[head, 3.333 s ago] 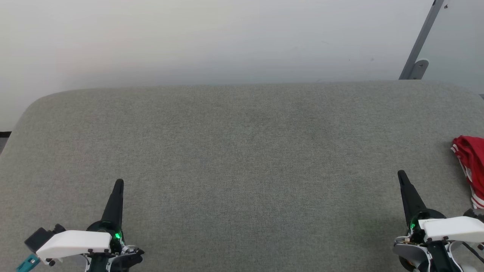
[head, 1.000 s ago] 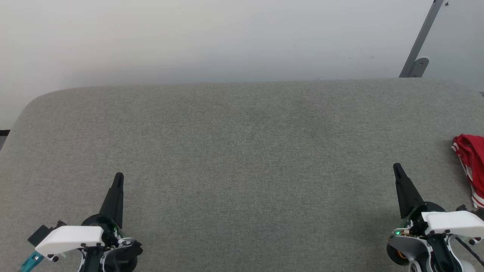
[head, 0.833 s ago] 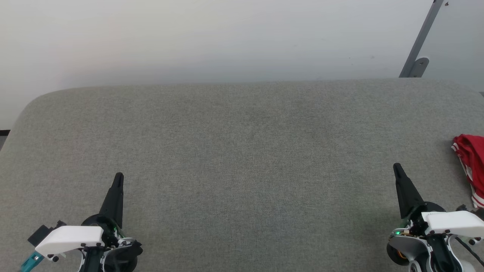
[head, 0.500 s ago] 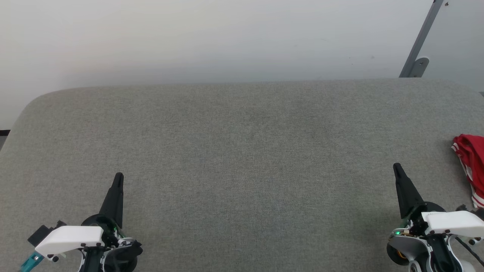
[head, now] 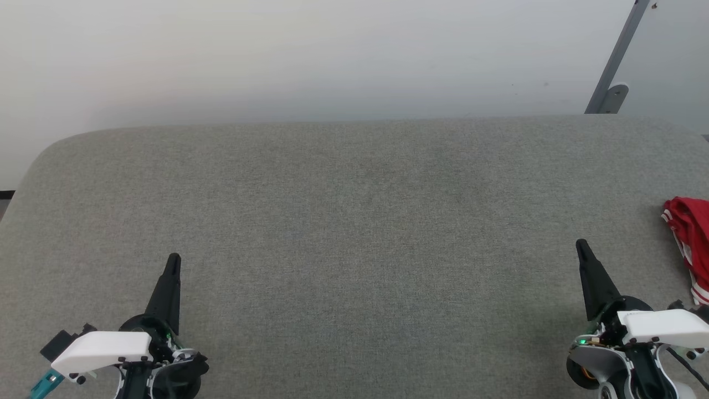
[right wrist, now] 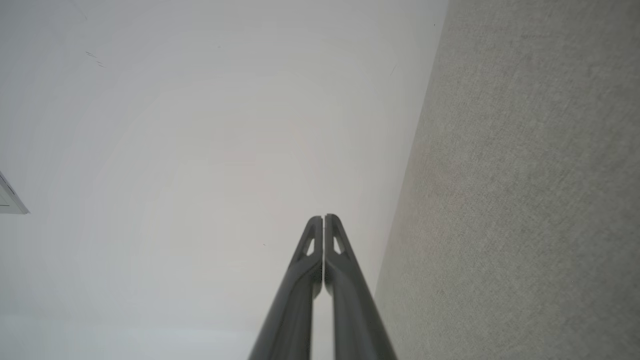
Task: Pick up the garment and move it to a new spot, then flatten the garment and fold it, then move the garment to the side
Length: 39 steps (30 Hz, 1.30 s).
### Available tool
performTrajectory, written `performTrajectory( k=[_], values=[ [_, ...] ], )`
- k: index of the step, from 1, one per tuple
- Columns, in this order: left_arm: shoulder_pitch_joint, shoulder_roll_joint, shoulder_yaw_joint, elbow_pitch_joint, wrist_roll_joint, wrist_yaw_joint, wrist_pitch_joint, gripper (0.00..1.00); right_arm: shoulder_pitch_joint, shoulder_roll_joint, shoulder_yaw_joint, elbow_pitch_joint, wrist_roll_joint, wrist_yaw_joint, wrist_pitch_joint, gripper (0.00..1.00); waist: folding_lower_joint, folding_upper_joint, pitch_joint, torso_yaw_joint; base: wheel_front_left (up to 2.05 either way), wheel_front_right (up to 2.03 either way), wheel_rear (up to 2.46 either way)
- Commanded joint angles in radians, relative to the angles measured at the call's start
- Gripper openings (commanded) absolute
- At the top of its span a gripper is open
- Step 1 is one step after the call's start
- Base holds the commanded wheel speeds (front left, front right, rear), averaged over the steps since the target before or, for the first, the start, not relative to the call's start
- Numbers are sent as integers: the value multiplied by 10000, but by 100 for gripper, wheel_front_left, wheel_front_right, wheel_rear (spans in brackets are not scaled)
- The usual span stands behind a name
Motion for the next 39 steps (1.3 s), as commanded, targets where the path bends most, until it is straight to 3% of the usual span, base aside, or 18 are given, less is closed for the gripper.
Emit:
performTrajectory(
  k=[1,39],
  values=[
    [-117,-23,42,2,22,4,54,0,-45,14,1,21,36,-2,20,0,0,0,0,0,0,0,0],
    [-122,-44,76,1,64,4,79,0,-45,14,5,20,39,-3,19,0,0,0,0,0,0,0,0]
  ],
)
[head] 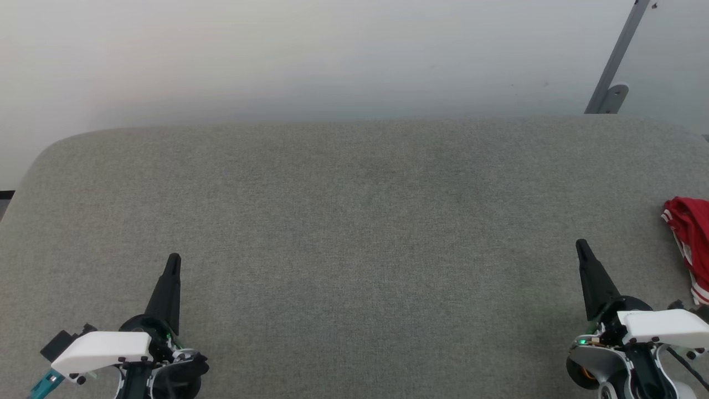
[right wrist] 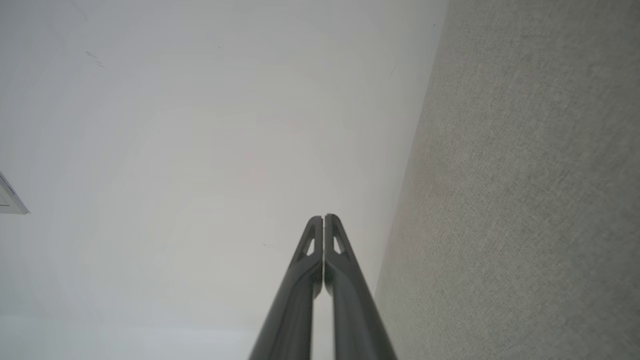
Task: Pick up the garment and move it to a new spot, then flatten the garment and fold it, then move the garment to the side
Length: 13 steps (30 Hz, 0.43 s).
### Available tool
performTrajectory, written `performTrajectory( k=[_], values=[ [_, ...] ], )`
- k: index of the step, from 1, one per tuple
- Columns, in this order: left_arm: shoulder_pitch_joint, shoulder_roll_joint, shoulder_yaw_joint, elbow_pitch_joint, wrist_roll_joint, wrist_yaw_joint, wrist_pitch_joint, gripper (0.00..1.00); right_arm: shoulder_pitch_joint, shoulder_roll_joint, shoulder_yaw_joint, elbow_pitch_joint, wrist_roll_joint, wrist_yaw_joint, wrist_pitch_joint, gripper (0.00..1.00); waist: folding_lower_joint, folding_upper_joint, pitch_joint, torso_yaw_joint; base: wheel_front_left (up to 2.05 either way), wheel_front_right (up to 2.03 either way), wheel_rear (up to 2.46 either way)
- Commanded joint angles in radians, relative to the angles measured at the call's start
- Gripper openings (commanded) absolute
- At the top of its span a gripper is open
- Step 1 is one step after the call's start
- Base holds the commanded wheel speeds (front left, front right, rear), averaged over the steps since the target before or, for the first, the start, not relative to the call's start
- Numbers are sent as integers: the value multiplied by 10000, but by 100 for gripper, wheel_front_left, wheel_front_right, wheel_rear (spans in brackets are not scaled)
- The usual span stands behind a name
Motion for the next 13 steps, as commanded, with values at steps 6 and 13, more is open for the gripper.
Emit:
performTrajectory(
  k=[6,13],
  values=[
    [-122,-15,39,0,46,4,54,0,-45,14,-2,20,39,0,18,0,0,0,0,0,0,0,0],
    [-122,-19,42,0,52,4,59,0,-45,14,-2,20,40,0,18,0,0,0,0,0,0,0,0]
  ],
)
